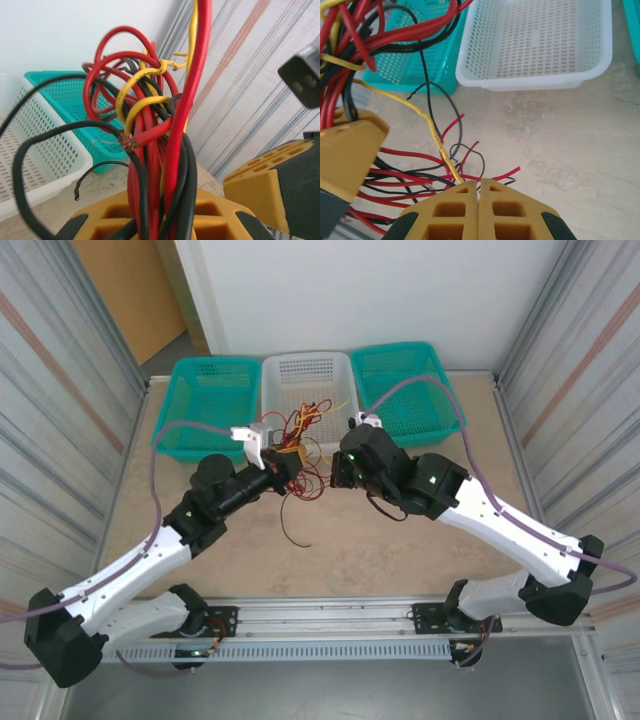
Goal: Untangle the cables
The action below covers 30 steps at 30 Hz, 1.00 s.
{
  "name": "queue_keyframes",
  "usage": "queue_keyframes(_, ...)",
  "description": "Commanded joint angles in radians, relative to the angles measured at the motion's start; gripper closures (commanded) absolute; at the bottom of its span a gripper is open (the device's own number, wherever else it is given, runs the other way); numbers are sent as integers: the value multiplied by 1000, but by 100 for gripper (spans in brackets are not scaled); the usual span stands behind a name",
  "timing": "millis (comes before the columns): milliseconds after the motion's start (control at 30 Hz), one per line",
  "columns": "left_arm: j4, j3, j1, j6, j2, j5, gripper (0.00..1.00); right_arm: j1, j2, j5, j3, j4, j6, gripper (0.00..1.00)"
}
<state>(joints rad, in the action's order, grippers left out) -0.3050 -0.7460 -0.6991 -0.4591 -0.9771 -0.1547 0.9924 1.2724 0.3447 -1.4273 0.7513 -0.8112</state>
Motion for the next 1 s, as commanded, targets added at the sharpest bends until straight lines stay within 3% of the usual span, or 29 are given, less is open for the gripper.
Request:
queue_keyframes(0, -163, 20, 44, -81, 42, -68, 100, -110, -122, -57, 141, -78, -70, 100)
queue_keyframes(100, -507, 102, 56, -198, 7, -265, 100, -291, -222, -295, 303, -273, -115, 100)
queue_keyframes(233, -688, 59, 33, -306, -83, -479, 100, -510, -208, -570, 385, -451, -179, 100)
queue_keyframes(333, -833, 36, -5, -345, -119, -575, 100, -595, -133, -740, 409, -607, -244, 100)
queue_keyframes(400, -875, 14, -36, -339, -133, -622, 100, -599, -74, -796, 401, -678, -273, 100)
queue_keyframes(500, -853, 10, -82, -245, -121, -627, 100, -563, -3, -861, 413, -815, -340, 100)
queue_keyframes(633, -832, 14, -89, -192, -109, -644, 100, -510, 31, -819, 411, -842, -338, 100)
queue_keyframes(733, -856, -16, -88, -255, -148, -742, 100, -555, 83, -885, 395, -944, -402, 100)
queue_keyframes(833, -802, -29, -89, -284, -172, -822, 100, -630, 161, -1028, 334, -1078, -475, 100)
queue_keyframes(967, -520, -14, -89, -181, -123, -864, 100, -685, 216, -1171, 192, -1116, -485, 100)
